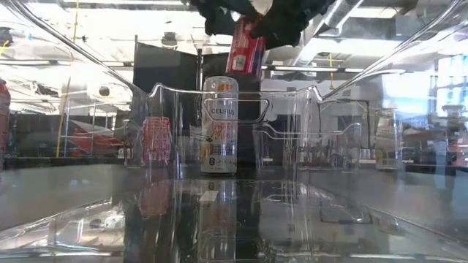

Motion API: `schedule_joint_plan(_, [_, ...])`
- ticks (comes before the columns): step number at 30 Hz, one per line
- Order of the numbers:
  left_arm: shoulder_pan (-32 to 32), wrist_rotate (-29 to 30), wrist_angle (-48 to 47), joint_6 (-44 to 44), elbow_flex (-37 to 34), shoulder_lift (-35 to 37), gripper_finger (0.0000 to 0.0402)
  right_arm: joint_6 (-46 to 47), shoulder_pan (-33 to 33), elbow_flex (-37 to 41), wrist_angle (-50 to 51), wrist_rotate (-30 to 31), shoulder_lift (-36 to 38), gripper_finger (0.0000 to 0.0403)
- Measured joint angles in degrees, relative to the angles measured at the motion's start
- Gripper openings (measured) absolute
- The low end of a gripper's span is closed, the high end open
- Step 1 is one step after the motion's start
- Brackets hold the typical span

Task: Sort soda cans
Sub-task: Put the red white soda can into the left transparent bin

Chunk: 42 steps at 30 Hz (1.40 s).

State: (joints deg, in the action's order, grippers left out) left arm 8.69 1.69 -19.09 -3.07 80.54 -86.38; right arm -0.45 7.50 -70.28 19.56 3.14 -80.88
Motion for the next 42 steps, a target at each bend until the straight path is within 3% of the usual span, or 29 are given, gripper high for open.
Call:
schedule_joint_plan(7, [0.1, 0.0, 0.9, 2.0, 0.0, -2.5, 0.0362, -0.3, -0.4, 0.1, 1.2, 0.0, 0.0, 0.0246])
schedule_joint_plan(15, [1.1, -0.4, 2.5, 1.9, -0.1, -2.5, 0.0302, 0.2, -0.6, 0.0, 2.2, 0.0, 0.0, 0.0246])
schedule_joint_plan(21, [1.6, 0.1, 2.0, 4.1, 1.0, -2.6, 0.0300, 0.2, -0.6, 0.0, 2.5, -0.4, 0.1, 0.0251])
schedule_joint_plan(27, [2.1, 8.4, -3.4, 3.8, 3.3, 0.1, 0.0299, 0.7, -0.9, -0.3, 1.1, 1.2, 0.2, 0.0305])
schedule_joint_plan(33, [6.8, 22.7, -12.4, 3.2, 3.1, 4.2, 0.0299, 9.4, -0.1, 0.1, 3.9, -0.1, 0.1, 0.0368])
schedule_joint_plan(37, [10.0, 19.3, -12.8, 5.4, -1.1, 7.9, 0.0299, 11.2, 0.1, 0.0, 4.0, 1.5, 0.4, 0.0374])
schedule_joint_plan(42, [12.6, 22.0, -9.8, 9.0, -9.6, 14.9, 0.0299, 12.5, -0.3, 0.0, 3.9, 2.6, 1.7, 0.0367])
